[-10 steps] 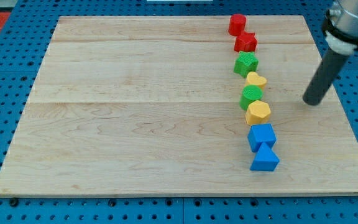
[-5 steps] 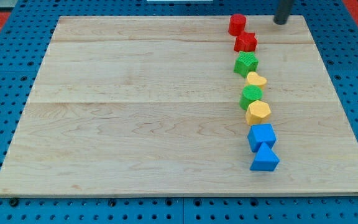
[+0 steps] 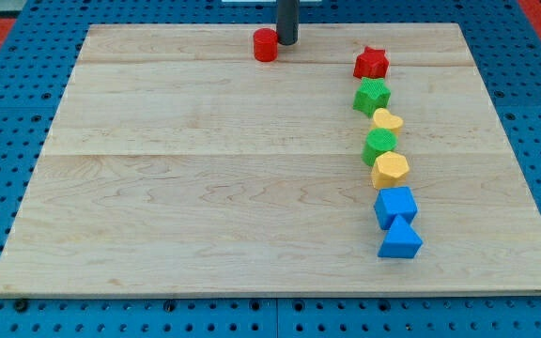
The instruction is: Move the red blocks and yellow heart to the top center
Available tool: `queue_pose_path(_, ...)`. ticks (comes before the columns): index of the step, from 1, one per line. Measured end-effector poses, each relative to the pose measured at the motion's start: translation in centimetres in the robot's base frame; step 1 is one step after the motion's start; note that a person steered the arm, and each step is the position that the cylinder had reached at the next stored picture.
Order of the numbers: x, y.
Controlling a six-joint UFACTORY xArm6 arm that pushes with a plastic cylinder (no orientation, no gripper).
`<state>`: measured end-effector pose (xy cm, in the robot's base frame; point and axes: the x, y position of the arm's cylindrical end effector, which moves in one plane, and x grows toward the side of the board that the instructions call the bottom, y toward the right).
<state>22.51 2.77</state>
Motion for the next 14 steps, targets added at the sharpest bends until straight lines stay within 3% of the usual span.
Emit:
queue_pose_path(1,1.7,11.9)
queue_pose_path(2,5.9,20.0)
queue_pose_path(3,8.1,14.5)
queue_pose_path(5,4.7,4.4)
queue_pose_path(6,5.3,5.9)
queue_pose_path(7,2.6,6.2)
queue_pose_path(8,2.5,-0.1)
queue_pose_path(9,3.9,1.3)
queue_pose_path(10,6.0,10.7)
queue_pose_path(11,12.9,20.8)
queue_pose_path(12,17.5,15.7)
queue_pose_path(13,16.6,8.7)
queue_pose_path(14,18.0,9.8)
